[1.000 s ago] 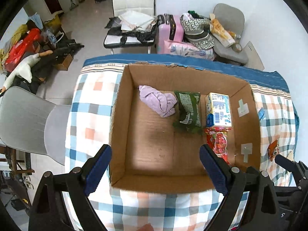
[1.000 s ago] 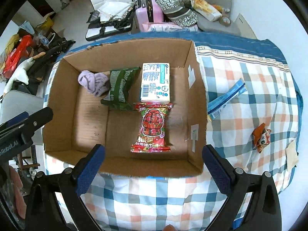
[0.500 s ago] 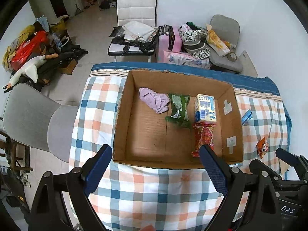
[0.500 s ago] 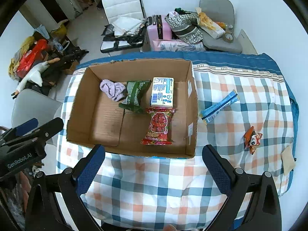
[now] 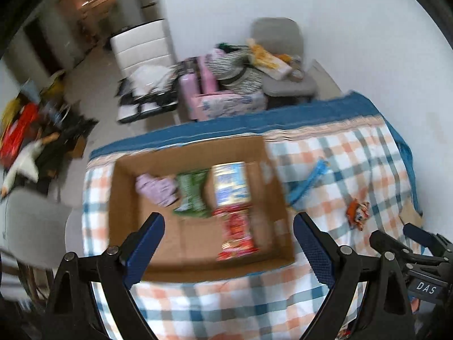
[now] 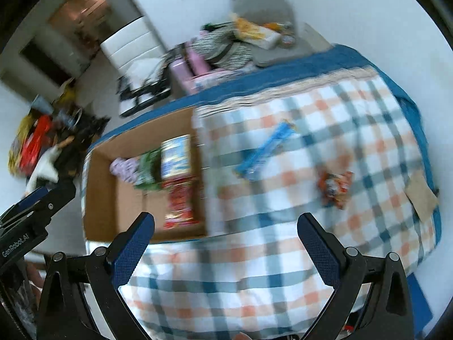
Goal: Organize soft objects
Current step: 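Grasp the blue snack stick with the left tool while the right grasps the orange panda bag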
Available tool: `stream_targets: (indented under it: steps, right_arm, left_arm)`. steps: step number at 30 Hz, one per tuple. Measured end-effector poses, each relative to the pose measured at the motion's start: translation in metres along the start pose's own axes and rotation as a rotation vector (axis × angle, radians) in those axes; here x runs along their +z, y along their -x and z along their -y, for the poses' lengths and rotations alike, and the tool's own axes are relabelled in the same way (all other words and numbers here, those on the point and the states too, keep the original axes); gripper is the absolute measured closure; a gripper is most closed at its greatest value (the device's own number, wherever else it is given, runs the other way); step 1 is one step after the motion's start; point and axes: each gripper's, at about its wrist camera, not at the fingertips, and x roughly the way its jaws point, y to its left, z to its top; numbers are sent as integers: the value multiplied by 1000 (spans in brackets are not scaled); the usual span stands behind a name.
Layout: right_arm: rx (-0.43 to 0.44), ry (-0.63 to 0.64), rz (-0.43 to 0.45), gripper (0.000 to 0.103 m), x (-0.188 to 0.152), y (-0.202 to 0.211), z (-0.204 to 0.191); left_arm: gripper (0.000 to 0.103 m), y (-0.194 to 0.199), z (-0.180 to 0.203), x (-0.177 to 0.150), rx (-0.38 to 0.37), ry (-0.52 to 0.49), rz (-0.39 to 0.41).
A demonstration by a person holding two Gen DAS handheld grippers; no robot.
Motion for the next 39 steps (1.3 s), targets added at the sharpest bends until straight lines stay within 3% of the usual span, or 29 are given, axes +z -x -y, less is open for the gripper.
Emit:
stream_targets:
  steps: [6,10,16,24,31,32,35,39]
  right_arm:
    - [-63,-168,-15,1,12,-9,103]
    - [-80,-260,-56,1,20,-33,163]
    - [-61,-341,-139,1,25,-84,213]
    - [0,-394,-238,1,29,-151,240]
    - [65,-417,-326,1,29,-207,247]
    - [65,-420,-333,1,30,-211,246]
    - [70,-419,-349,1,30,-223,245]
    - [83,-421,-365,2,32,-232,245]
  left_arm:
    - [10,-65,94,37,5,-196,-79]
    - [10,-112,132,52,12,-255,-146]
    - [10,-183,168,65,-14,-293,-275]
    - [11,-271,192,60,-43,-300,-468]
    - [12,-314,206,52,-36,-334,-560]
    - [14,-318,207,51,-30,-334,-567]
    - [38,-327,207,46,-29,-329,-584]
    - [41,-328,206,39,-52,-309,-578]
